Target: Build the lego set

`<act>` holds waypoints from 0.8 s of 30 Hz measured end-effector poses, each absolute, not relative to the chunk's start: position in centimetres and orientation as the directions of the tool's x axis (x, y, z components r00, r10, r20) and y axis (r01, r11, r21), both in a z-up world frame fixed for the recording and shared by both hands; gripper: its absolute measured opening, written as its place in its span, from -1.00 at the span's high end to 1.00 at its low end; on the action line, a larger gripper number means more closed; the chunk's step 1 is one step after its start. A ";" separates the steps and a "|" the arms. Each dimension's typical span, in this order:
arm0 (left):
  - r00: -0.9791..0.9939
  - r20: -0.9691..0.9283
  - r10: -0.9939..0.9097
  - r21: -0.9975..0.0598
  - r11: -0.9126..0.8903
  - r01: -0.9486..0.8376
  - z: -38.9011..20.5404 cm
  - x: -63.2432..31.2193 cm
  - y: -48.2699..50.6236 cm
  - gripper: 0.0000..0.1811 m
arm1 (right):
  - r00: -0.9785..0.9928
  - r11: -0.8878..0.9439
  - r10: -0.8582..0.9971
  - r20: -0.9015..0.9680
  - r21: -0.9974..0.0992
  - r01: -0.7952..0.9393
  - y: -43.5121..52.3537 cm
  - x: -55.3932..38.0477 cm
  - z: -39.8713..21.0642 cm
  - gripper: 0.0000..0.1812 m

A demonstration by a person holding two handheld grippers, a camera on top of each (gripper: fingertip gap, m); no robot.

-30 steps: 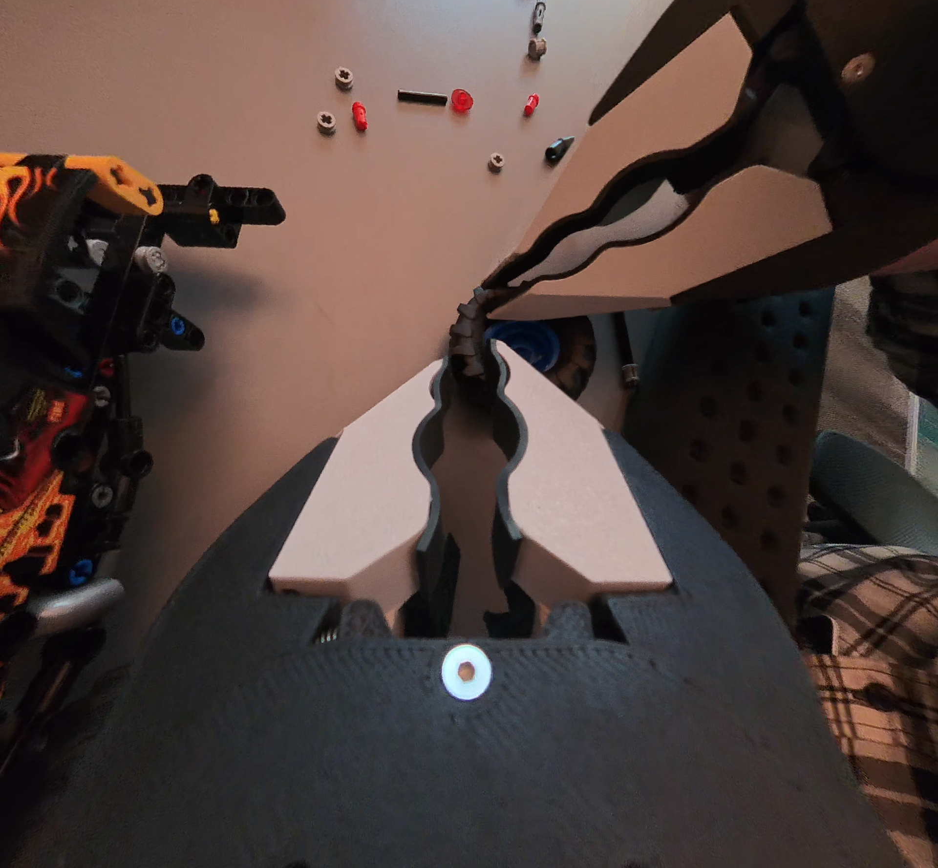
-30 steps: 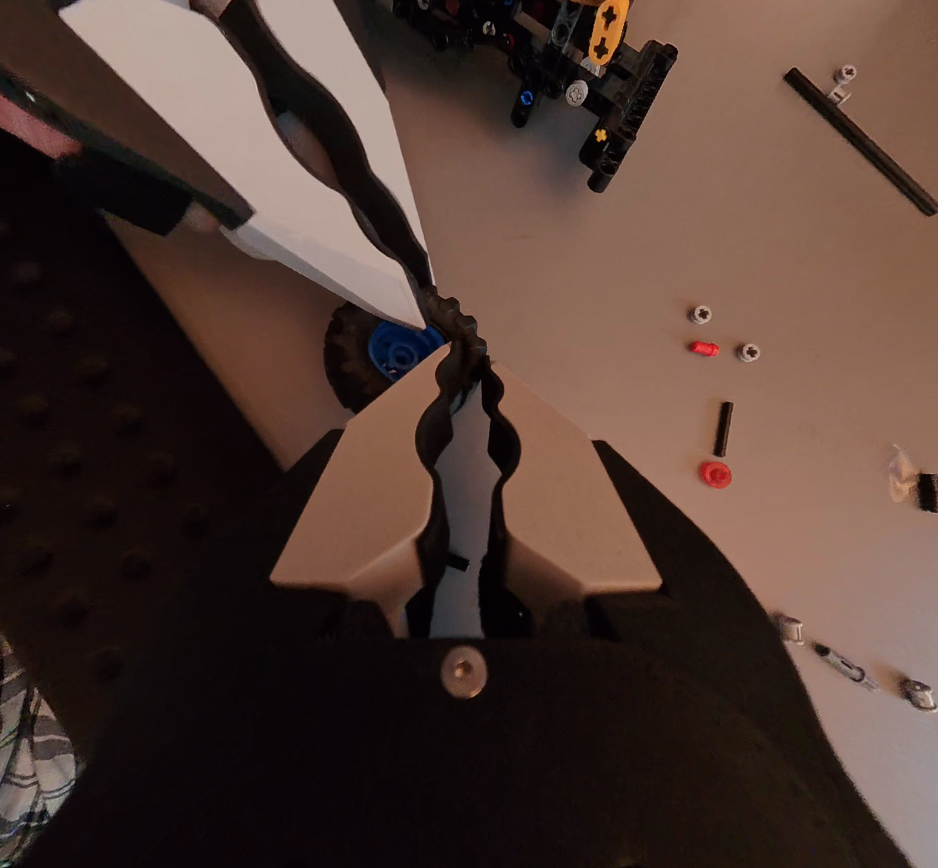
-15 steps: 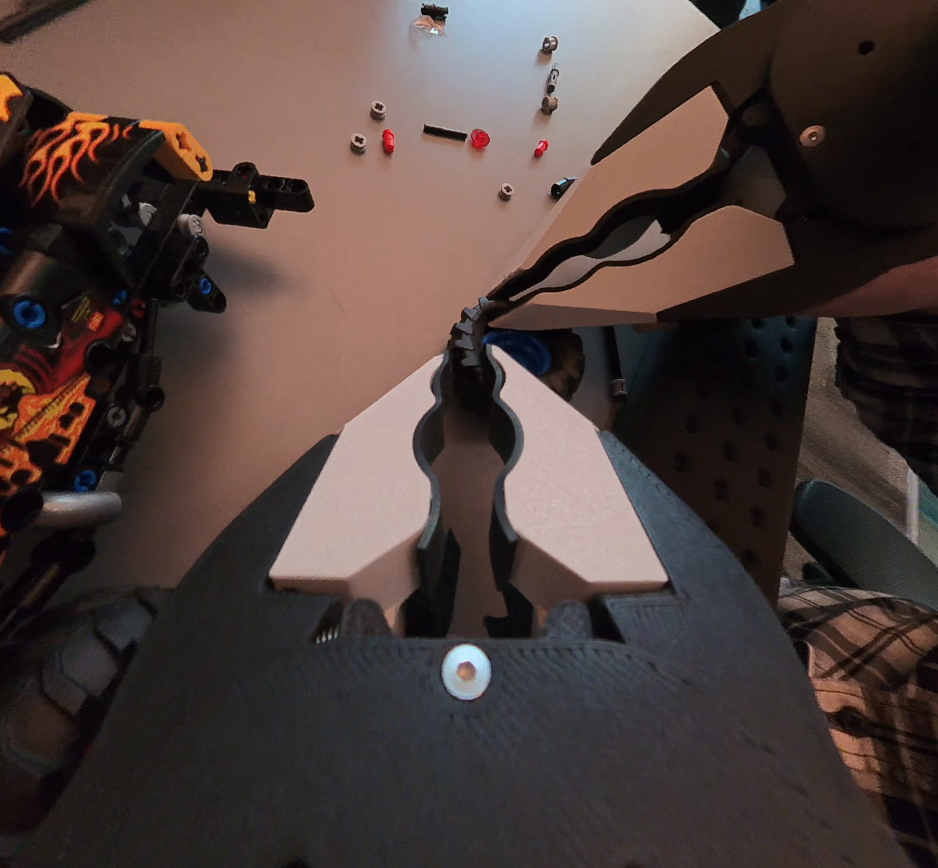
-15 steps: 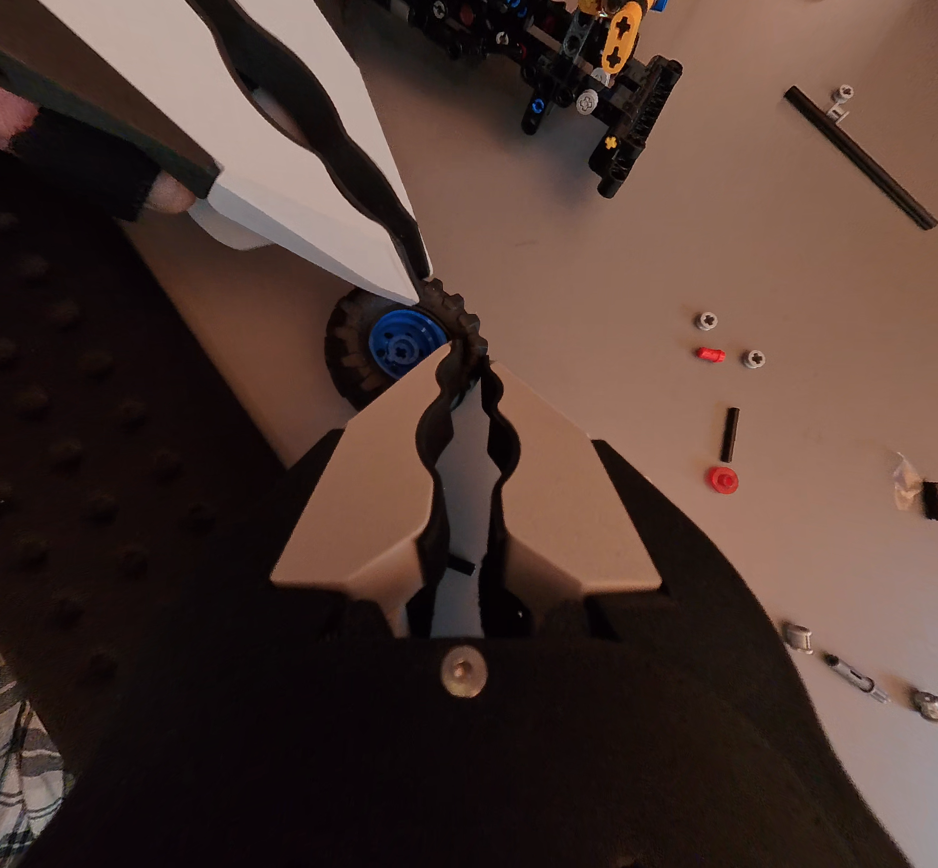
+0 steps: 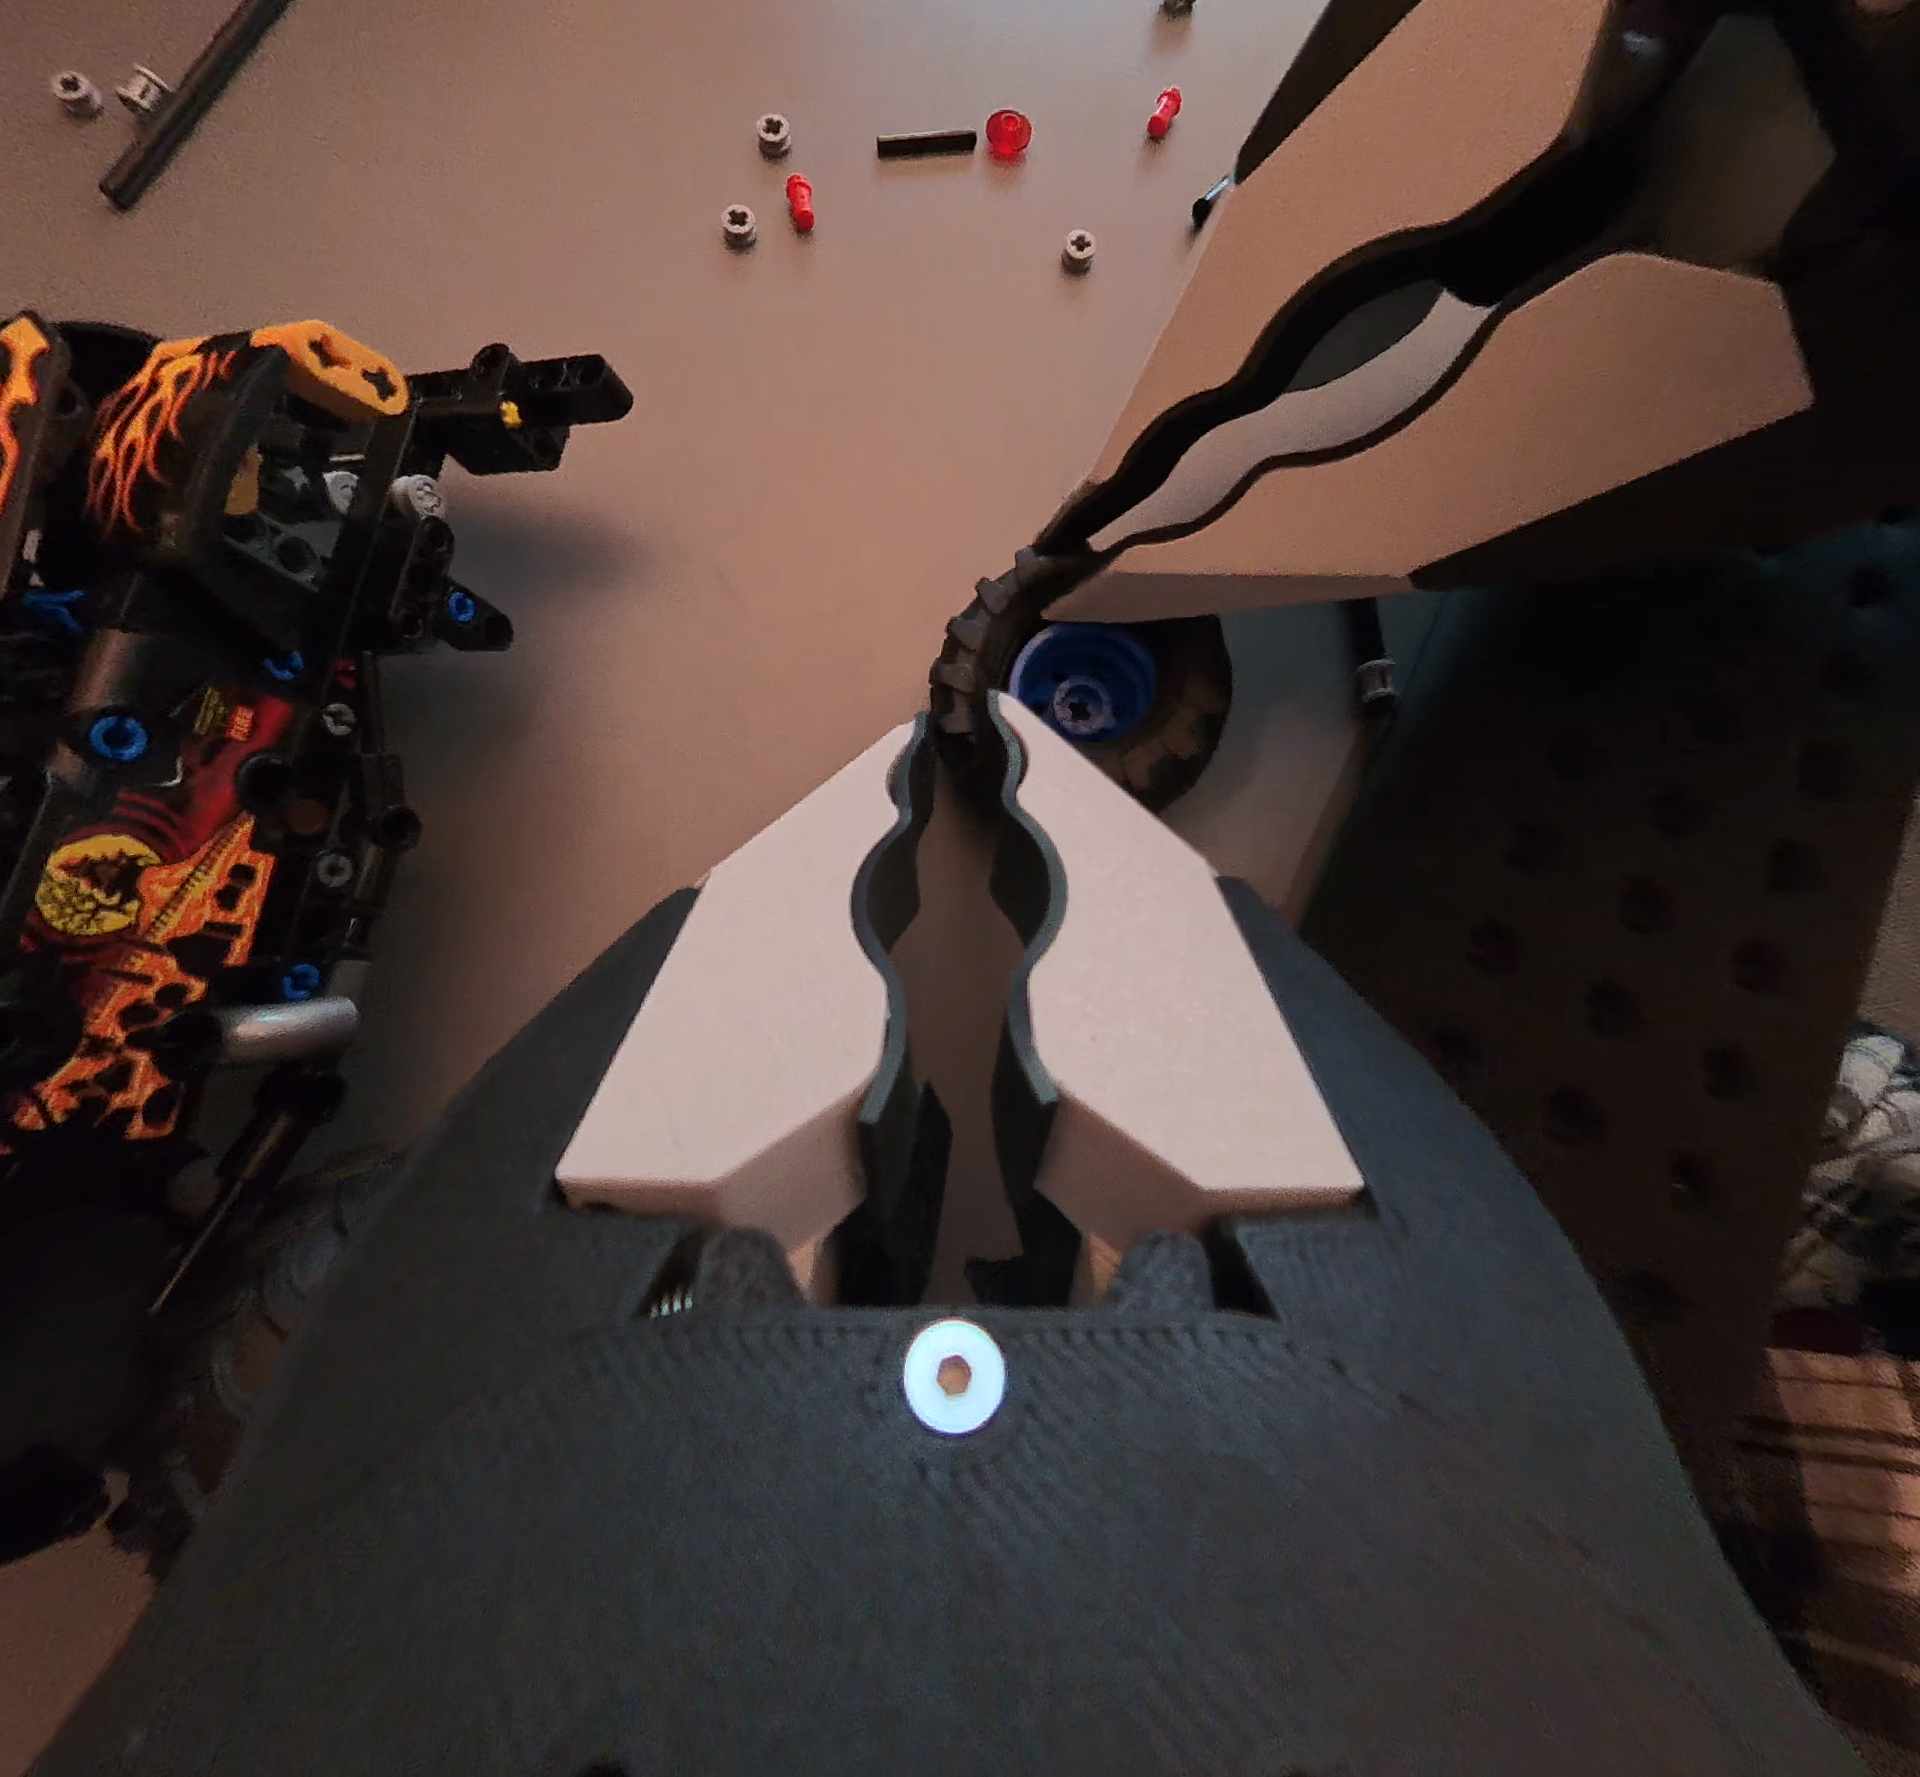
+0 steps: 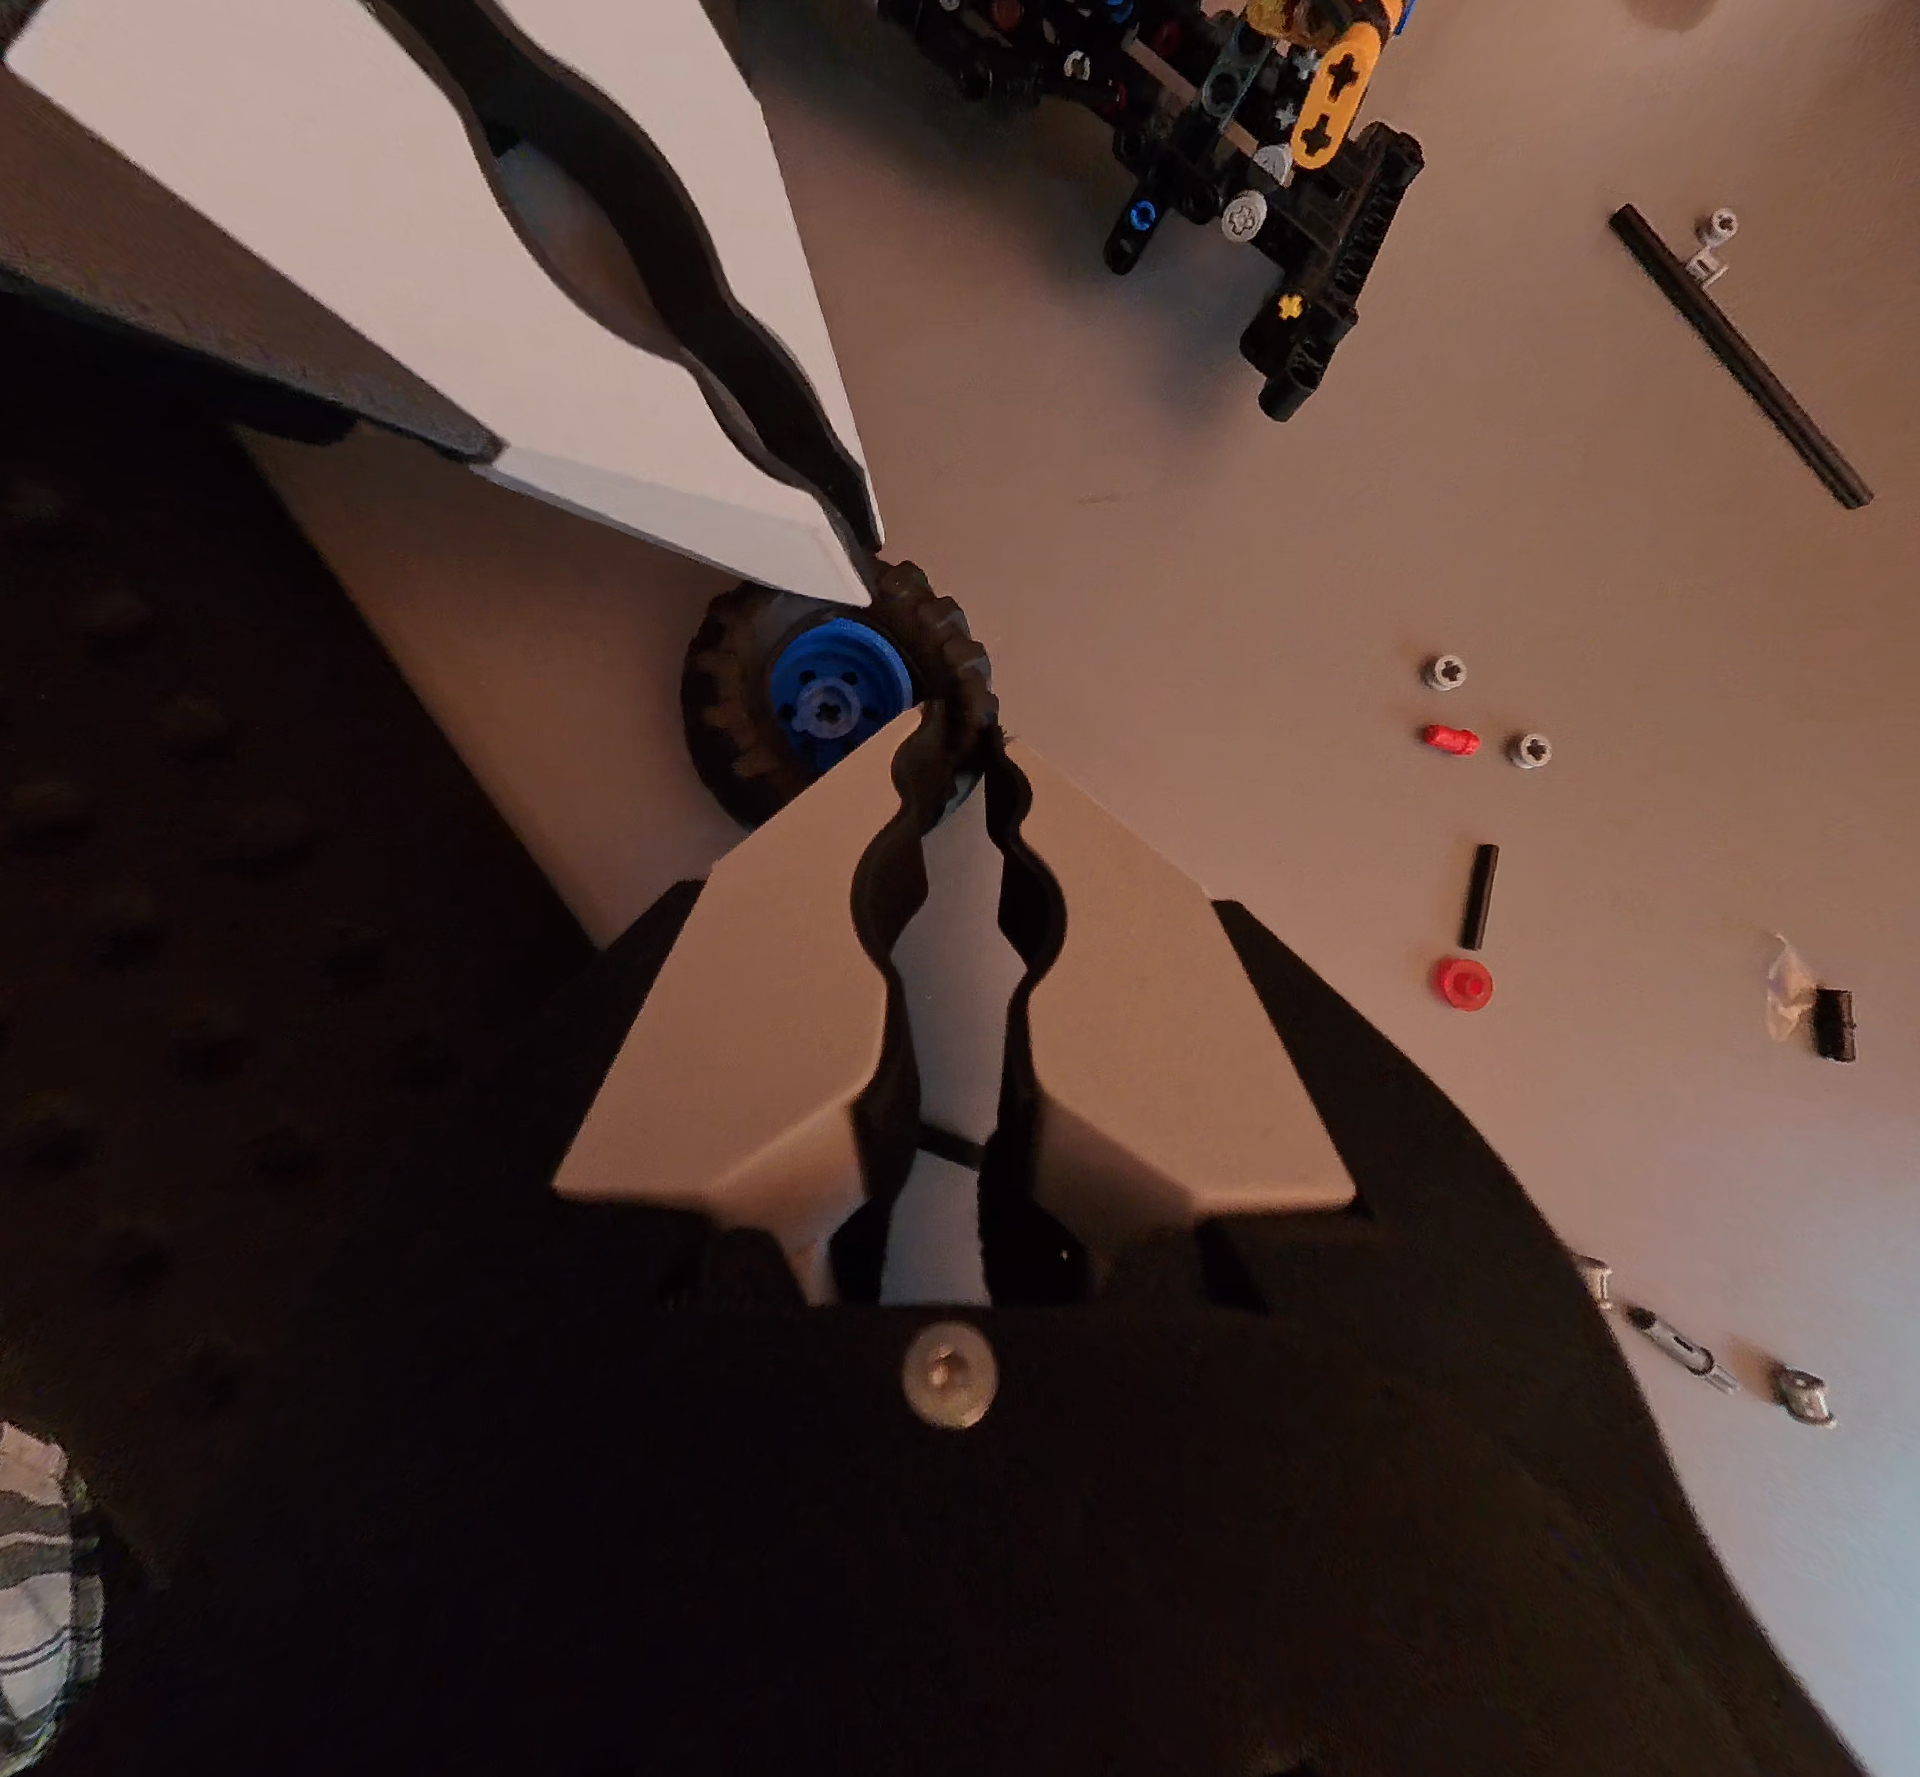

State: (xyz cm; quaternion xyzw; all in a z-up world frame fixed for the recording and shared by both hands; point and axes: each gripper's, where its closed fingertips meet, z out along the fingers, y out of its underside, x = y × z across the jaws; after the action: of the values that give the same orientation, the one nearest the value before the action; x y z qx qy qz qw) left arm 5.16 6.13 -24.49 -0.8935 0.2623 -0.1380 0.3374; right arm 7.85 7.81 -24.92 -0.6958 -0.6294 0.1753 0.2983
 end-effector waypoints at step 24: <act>0.694 -0.163 -0.702 -0.631 -0.466 -0.620 -23.9 5.8 4.7 0.88 | 0.097 -0.005 0.990 0.102 -0.664 0.747 7.4 7.8 -24.9 0.91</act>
State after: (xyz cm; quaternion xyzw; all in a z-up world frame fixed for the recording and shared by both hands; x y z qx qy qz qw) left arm 5.83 4.71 -23.88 -0.8542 0.3869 -0.0596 0.3422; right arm 7.83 7.41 -24.90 -0.6787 -0.6400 0.2043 0.2967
